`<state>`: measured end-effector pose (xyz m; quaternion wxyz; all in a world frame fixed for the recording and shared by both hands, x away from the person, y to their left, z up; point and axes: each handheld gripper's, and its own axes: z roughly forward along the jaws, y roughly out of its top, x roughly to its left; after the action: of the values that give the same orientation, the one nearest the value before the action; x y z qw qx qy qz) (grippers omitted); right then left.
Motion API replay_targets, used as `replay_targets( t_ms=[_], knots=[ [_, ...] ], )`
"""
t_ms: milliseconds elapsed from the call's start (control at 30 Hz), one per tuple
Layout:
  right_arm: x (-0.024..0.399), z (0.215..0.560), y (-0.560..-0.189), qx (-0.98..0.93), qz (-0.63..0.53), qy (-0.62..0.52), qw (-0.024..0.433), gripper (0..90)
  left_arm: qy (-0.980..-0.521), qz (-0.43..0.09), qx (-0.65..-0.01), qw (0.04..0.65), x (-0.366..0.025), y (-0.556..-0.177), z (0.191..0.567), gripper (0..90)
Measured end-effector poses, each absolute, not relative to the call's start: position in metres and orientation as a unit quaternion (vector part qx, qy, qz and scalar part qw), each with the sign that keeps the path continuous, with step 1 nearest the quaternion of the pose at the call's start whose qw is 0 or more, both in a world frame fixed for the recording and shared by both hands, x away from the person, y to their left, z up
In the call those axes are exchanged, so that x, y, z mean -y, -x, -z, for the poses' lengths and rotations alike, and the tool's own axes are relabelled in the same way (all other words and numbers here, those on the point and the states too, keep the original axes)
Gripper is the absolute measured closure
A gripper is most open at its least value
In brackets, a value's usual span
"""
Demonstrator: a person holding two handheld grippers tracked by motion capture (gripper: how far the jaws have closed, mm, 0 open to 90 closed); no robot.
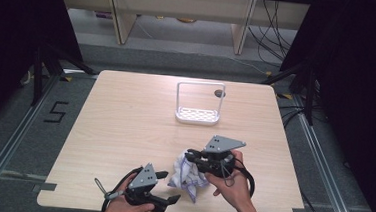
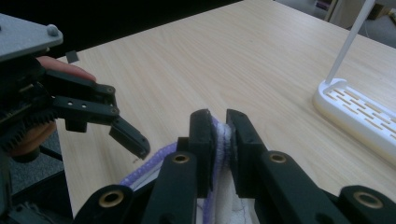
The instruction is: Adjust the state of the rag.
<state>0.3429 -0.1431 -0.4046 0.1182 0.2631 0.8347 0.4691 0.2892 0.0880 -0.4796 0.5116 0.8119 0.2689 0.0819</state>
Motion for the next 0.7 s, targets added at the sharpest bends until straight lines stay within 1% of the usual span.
replay_targets(
  t_ms=[133,200,233,300,367,433,467,533,567,633,700],
  knots=[
    [0.142,0.405,-0.344,-0.837,-0.47,-0.25,0.124,81.3,-0.817,-0.09,-0.269,0.501,-0.079,-0.294,0.481,22.2],
    [0.141,0.406,-0.344,-0.837,-0.469,-0.257,0.115,81.3,-0.82,-0.1,-0.273,0.494,-0.075,-0.295,0.48,29.0],
    [0.14,0.407,-0.345,-0.836,-0.471,-0.258,0.113,81.2,-0.82,-0.113,-0.27,0.492,-0.074,-0.295,0.481,34.3],
    [0.141,0.407,-0.345,-0.837,-0.467,-0.258,0.123,81.2,-0.825,-0.133,-0.255,0.486,-0.075,-0.296,0.48,50.8],
    [0.141,0.408,-0.345,-0.837,-0.466,-0.262,0.117,81.2,-0.824,-0.14,-0.25,0.488,-0.076,-0.296,0.479,65.8],
    [0.141,0.409,-0.346,-0.838,-0.465,-0.26,0.115,81.1,-0.827,-0.143,-0.244,0.485,-0.078,-0.297,0.477,75.8],
    [0.141,0.41,-0.347,-0.84,-0.466,-0.253,0.117,81.1,-0.83,-0.132,-0.237,0.487,-0.081,-0.299,0.474,79.2],
    [0.141,0.411,-0.348,-0.842,-0.462,-0.257,0.109,80.8,-0.834,-0.131,-0.228,0.485,-0.086,-0.3,0.47,82.6],
    [0.142,0.411,-0.349,-0.84,-0.463,-0.257,0.119,80.7,-0.835,-0.129,-0.226,0.484,-0.089,-0.301,0.468,83.1],
    [0.144,0.413,-0.35,-0.839,-0.459,-0.27,0.112,80.2,-0.835,-0.131,-0.225,0.485,-0.092,-0.302,0.466,83.9],
    [0.146,0.414,-0.352,-0.84,-0.459,-0.267,0.115,79.9,-0.832,-0.133,-0.226,0.488,-0.099,-0.305,0.462,84.2]
  ],
)
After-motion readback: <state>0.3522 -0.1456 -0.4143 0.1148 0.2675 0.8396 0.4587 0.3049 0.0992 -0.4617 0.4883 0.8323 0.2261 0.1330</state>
